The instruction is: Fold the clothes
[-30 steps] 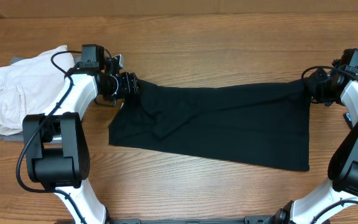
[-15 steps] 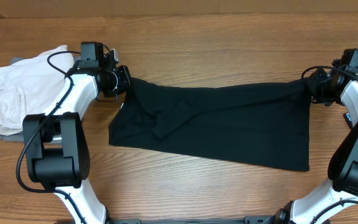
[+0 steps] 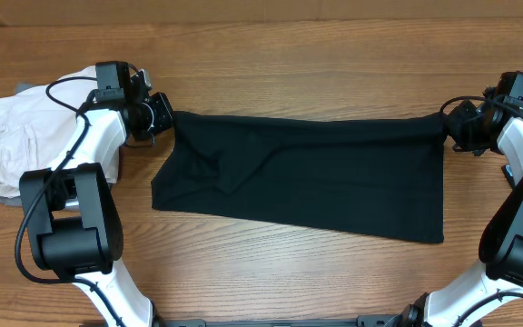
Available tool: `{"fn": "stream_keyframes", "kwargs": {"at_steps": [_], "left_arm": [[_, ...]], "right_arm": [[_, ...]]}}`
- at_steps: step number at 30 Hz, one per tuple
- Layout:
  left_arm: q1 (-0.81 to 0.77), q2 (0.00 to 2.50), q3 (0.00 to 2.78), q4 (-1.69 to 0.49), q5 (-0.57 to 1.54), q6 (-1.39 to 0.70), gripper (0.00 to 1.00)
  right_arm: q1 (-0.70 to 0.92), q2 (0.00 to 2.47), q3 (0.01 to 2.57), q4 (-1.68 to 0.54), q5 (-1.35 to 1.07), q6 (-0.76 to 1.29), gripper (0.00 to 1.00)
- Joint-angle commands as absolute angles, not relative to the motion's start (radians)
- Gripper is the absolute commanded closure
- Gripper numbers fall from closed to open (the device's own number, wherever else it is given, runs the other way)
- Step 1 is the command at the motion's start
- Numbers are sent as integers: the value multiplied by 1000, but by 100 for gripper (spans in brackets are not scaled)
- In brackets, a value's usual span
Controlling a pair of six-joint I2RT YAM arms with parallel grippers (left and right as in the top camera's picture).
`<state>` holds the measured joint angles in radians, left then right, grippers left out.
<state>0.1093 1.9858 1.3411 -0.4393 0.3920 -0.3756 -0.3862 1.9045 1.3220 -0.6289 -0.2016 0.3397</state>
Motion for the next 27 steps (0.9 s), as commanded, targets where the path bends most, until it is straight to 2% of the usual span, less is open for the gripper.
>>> {"fn": "stream_keyframes", "kwargs": {"at_steps": [1,5,9,10,11,12,13,14,16,19,22,24,27], "left_arm": [[118,1975,1337,-428,358,-373,96],[118,1975,1337,-423,359,-370,96],[118,1975,1337,-419,359,-370,93],[118,1975,1337,-418,360,-370,85],[118,1975,1337,-418,371,-369,71],[118,1975,1338,-416,402,-355,62],[118,1974,1340,-411,492,-297,47],[118,1974,1344,-413,555,-261,40],[117,1974,1349,-423,632,-231,32],[103,1972,1356,-430,754,-194,29],[51,1972,1360,-440,854,-86,33],[-19,1972,1360,-474,821,7,34],[-141,1972,1359,-508,620,67,30]], "right_arm": [[-394,1891,1336,-630,-180,340,87],[-394,1891,1336,-645,-184,340,96],[-395,1890,1337,-649,-200,340,96],[-397,1890,1337,-649,-212,340,96],[-398,1889,1337,-648,-218,340,96],[-399,1889,1337,-649,-222,340,95],[-400,1889,1337,-649,-222,340,91],[-400,1889,1337,-649,-222,340,88],[-400,1889,1337,-649,-222,340,85],[-400,1889,1336,-649,-222,340,85],[-400,1889,1336,-649,-222,340,84],[-400,1889,1336,-649,-222,340,84],[-400,1889,1336,-649,-222,340,84]]}}
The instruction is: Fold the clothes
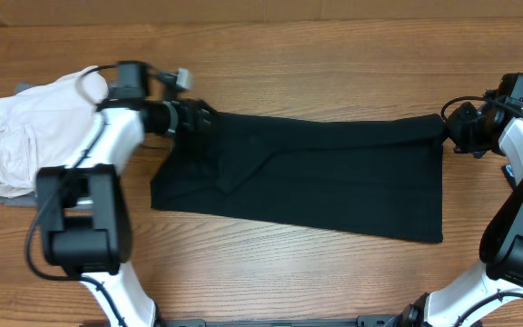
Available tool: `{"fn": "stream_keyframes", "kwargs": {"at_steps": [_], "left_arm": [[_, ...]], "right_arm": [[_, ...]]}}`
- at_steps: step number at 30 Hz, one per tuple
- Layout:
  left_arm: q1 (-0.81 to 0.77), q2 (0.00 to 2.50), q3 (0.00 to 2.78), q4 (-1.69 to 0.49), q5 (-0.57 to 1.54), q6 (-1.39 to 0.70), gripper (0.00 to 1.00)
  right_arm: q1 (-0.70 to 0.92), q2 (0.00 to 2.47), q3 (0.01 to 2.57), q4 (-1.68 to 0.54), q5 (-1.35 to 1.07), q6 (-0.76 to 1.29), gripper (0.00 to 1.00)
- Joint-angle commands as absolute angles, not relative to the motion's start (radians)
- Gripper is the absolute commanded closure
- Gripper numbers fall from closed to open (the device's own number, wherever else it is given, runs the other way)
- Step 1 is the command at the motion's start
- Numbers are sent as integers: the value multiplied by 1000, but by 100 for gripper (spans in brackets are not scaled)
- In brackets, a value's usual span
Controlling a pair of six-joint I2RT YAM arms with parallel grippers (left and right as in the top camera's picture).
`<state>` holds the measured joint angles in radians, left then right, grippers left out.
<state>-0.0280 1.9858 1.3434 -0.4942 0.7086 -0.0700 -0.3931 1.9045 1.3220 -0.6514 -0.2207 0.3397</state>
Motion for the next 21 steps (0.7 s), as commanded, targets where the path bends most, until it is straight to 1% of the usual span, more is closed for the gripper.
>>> {"fn": "stream_keyframes", "kwargs": {"at_steps": [1,3,6,9,12,17,21], "left_arm": [[-189,1972,1360,-504,545,77,27],[-267,1974,1359,-482,407,91,21],[-343,1975,1359,-458,236,90,18],[-366,1975,1359,-447,172,89,18],[-357,1975,1359,-430,146,90,19],[-318,1975,1359,-454,227,91,31],[-312,1975,1359,-515,364,139,41]], "right_arm": [[-400,1889,1336,-649,-222,340,84],[-400,1889,1336,-649,-222,340,84],[-400,1889,1336,-651,-226,340,84],[-400,1889,1336,-657,-227,341,84],[-400,1889,1336,-658,-229,341,84],[-400,1889,1336,-660,-229,341,84],[-400,1889,1336,-659,-229,341,84]]}}
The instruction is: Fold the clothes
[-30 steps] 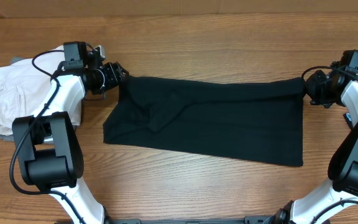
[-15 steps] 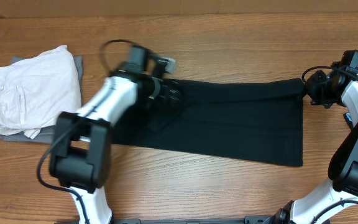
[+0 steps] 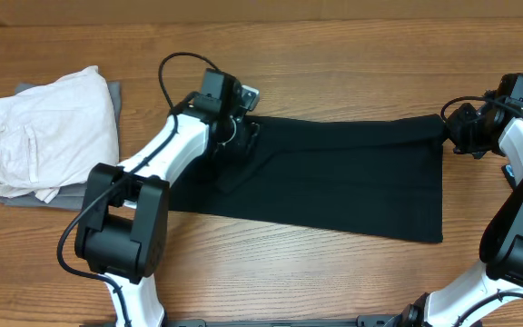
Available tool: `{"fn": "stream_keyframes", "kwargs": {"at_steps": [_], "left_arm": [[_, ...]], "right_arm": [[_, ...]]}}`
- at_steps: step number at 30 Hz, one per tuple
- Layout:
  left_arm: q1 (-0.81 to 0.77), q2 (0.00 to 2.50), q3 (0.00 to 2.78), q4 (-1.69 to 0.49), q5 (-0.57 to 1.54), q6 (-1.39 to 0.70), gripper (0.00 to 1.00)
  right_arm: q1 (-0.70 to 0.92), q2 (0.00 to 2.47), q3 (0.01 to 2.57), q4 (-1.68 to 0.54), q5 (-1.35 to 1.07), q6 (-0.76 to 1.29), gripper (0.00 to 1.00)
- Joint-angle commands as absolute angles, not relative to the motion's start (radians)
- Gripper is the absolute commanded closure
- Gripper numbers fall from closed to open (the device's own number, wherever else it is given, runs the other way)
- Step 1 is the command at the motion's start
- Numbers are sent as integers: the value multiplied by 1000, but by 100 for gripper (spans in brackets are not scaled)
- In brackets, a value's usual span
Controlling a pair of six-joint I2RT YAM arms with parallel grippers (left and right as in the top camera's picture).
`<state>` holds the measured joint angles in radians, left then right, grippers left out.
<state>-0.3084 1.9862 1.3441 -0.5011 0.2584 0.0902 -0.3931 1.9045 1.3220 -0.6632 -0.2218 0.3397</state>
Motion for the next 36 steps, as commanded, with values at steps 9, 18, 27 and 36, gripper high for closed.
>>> {"fn": "stream_keyframes", "kwargs": {"at_steps": [9,18,27,36], "left_arm": [[-319,1975,1359,-606,465,202,71],[-258,1974,1405,-587,511,149,96],[-241,1971,1446,-656,620,150,96],[-234,1965,1621,-879,560,206,96]], "right_arm": [[-400,1889,1336,-660,-229,341,84],[-400,1889,1336,-660,-229,341,84],[-400,1889,1336,-661,-229,340,85],[-409,1876,1338,-661,-253,333,96]]}}
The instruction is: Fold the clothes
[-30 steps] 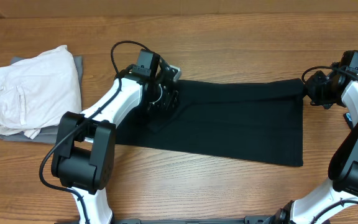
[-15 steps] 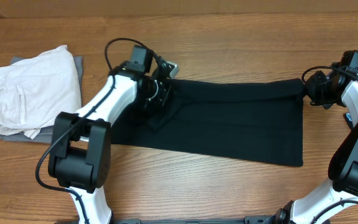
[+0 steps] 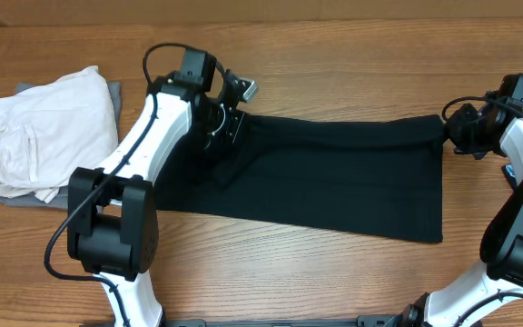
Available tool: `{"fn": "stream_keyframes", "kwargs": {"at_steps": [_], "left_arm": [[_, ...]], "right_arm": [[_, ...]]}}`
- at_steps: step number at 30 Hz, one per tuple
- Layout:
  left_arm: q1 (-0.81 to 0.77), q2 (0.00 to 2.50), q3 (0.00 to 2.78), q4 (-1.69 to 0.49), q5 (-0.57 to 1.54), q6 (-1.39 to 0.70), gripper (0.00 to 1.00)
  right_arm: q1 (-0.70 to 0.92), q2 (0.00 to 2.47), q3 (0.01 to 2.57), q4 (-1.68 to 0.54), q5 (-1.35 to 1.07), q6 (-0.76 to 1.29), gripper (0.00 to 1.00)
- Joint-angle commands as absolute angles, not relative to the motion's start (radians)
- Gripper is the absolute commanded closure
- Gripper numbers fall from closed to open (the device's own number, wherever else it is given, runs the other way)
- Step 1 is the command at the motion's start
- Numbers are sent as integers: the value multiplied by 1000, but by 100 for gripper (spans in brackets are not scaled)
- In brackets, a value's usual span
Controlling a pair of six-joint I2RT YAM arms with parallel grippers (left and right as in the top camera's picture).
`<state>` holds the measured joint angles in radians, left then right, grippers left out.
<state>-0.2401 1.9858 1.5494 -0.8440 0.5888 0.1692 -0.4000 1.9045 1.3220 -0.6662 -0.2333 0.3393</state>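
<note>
A black garment (image 3: 334, 177) lies spread flat across the middle of the wooden table. My left gripper (image 3: 229, 125) is over its upper left part, pointing down at the cloth. The arm hides the garment's top left corner and the fingertips, so the gripper's state is unclear. A crease (image 3: 228, 173) runs in the cloth just below it. My right gripper (image 3: 449, 133) sits at the garment's top right corner, shut on the cloth, which is drawn toward it there.
A folded cream garment (image 3: 44, 136) rests on a grey one (image 3: 25, 195) at the table's left edge. Bare wood runs along the back and front (image 3: 289, 272) of the table. Both arm bases stand at the near edge.
My left gripper has shifted slightly left and toward the back, from about the crease to nearer the garment's top edge. The right gripper and the garment's right side are unchanged.
My left gripper was first at the black garment's top left corner, beside the cream pile. Then it was farther right over the cloth, then well inside the garment's upper left part, where it still is. The right gripper stayed on the top right corner throughout.
</note>
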Motion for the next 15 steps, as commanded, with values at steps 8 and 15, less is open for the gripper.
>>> {"fn": "stream_keyframes", "kwargs": {"at_steps": [8,15], "left_arm": [[-225,1965,1722,-1025,410,215,96],[-221,1965,1750,-1052,355,224,96]], "right_arm": [[-410,1876,1338,-660,-309,307,67],[-409,1876,1314,-679,-281,306,47]]}}
